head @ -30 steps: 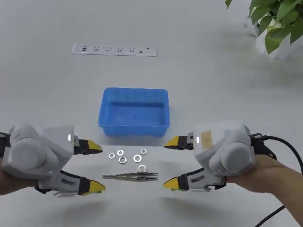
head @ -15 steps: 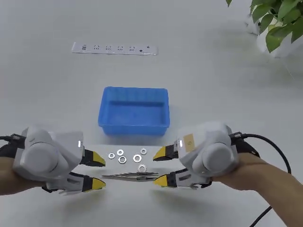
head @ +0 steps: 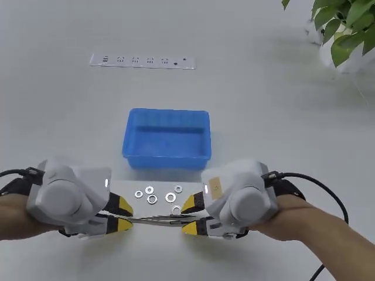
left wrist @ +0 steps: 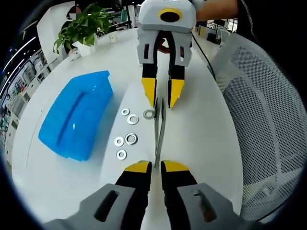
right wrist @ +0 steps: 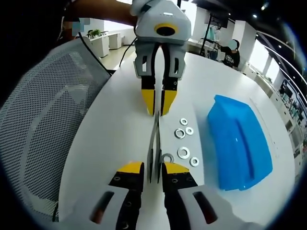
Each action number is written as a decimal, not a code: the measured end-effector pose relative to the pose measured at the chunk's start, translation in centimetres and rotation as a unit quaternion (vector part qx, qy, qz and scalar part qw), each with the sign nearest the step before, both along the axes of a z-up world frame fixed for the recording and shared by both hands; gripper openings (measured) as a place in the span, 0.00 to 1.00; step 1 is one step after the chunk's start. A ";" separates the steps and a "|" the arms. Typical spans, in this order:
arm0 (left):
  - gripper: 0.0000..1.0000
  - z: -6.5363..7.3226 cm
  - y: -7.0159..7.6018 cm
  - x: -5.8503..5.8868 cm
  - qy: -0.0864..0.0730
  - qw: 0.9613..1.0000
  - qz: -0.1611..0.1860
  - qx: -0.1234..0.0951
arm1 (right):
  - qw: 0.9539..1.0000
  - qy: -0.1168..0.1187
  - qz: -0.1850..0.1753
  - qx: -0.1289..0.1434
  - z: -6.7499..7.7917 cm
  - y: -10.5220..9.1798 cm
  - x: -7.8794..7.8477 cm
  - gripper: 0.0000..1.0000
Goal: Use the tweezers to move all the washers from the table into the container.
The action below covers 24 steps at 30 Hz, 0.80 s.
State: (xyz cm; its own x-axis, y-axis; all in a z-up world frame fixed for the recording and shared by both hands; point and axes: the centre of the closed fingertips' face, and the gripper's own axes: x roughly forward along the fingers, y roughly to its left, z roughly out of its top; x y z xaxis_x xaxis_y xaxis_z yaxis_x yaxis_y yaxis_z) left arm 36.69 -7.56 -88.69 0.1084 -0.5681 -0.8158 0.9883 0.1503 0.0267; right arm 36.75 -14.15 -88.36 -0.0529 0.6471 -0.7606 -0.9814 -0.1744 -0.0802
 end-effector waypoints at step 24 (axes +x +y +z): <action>0.06 0.9 -0.3 -0.9 0.012 1.000 -0.017 -0.002 | 1.000 -0.006 0.007 -0.016 -0.7 0.2 -0.2 0.12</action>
State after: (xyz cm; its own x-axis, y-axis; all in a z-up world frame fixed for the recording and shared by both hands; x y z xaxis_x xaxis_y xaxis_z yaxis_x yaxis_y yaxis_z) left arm 35.81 -7.83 -87.81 0.0683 -0.5752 -0.8152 0.9932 0.1161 0.0013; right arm 36.59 -13.91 -89.01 -0.0524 0.6215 -0.7817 -0.9777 -0.1915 -0.0867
